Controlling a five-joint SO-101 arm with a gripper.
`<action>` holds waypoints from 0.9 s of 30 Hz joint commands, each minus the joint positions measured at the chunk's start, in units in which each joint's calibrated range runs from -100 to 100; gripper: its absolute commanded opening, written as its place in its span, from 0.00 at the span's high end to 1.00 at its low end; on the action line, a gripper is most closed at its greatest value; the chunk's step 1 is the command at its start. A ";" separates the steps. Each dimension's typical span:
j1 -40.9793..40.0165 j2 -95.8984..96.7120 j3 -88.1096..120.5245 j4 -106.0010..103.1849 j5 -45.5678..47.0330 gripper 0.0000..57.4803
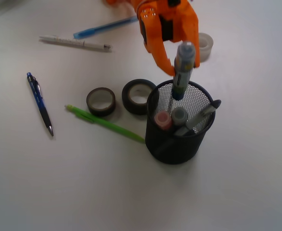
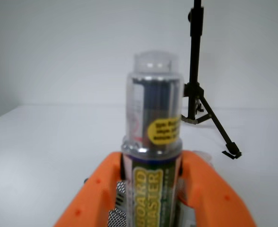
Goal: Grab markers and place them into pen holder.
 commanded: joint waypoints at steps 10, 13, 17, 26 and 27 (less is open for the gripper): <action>-0.83 1.12 -6.01 -0.61 4.54 0.27; -0.90 -4.15 -5.20 5.69 7.28 0.27; -1.42 -16.22 -5.29 32.46 10.55 0.27; 3.66 -40.78 -3.57 85.91 29.16 0.27; 4.33 -42.06 -2.75 88.54 32.23 0.27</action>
